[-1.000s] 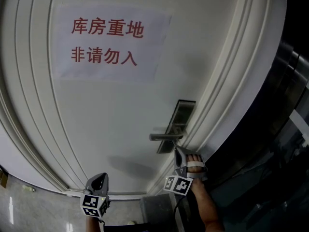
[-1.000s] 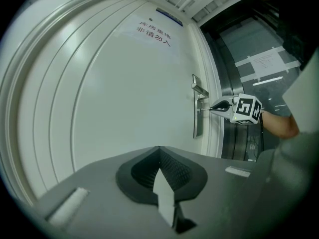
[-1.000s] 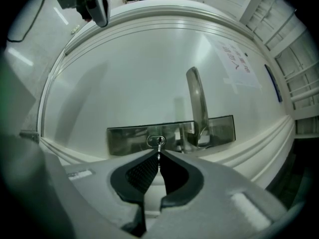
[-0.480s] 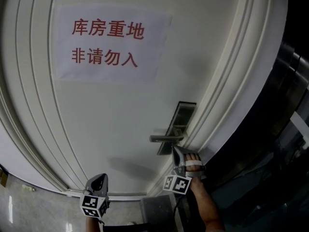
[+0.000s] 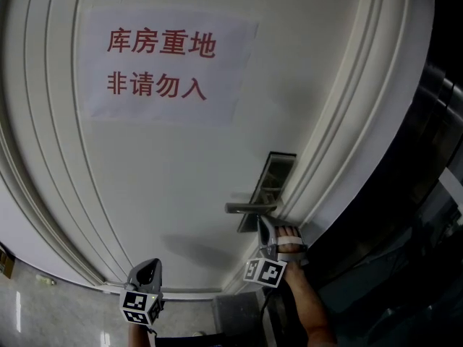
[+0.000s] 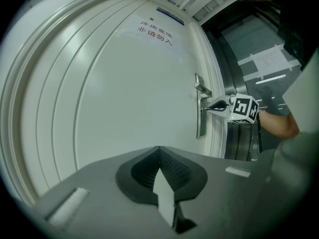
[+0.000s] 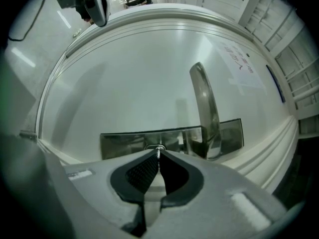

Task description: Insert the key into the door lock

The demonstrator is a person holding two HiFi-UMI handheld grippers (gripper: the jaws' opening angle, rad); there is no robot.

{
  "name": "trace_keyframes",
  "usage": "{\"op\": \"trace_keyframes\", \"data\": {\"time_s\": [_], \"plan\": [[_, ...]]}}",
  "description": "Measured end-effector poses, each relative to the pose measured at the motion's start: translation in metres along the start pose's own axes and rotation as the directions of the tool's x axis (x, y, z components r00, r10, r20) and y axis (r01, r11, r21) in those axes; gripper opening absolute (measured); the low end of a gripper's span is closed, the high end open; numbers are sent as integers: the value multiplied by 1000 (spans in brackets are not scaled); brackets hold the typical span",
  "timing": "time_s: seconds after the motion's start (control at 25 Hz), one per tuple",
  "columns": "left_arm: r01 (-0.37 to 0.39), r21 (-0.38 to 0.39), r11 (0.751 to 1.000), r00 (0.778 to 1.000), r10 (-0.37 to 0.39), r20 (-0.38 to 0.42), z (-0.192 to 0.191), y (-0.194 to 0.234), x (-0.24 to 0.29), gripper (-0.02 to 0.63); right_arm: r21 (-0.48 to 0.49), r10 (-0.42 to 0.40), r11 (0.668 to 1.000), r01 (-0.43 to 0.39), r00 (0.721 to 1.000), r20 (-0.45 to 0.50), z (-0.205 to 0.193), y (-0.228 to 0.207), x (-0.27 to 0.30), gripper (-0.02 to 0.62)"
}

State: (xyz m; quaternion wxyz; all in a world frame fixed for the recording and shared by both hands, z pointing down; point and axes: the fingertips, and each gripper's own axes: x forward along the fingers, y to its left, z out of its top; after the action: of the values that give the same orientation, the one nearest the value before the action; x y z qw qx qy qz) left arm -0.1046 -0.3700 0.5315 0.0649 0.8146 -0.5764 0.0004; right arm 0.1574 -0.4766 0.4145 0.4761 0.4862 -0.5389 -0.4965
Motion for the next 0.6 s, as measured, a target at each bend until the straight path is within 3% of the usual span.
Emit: {"op": "trace_keyframes", "data": {"time_s": [0.48, 0.6], "plan": [[-12, 4, 1000, 1000, 12, 9, 4, -3, -13, 2, 31, 5, 1000, -5, 1000, -3, 0, 1, 1, 15], [-17, 5, 1000, 1000, 17, 12, 4, -3, -17, 2, 26, 9, 1000, -9, 1000, 1, 2, 2, 4, 58]]}}
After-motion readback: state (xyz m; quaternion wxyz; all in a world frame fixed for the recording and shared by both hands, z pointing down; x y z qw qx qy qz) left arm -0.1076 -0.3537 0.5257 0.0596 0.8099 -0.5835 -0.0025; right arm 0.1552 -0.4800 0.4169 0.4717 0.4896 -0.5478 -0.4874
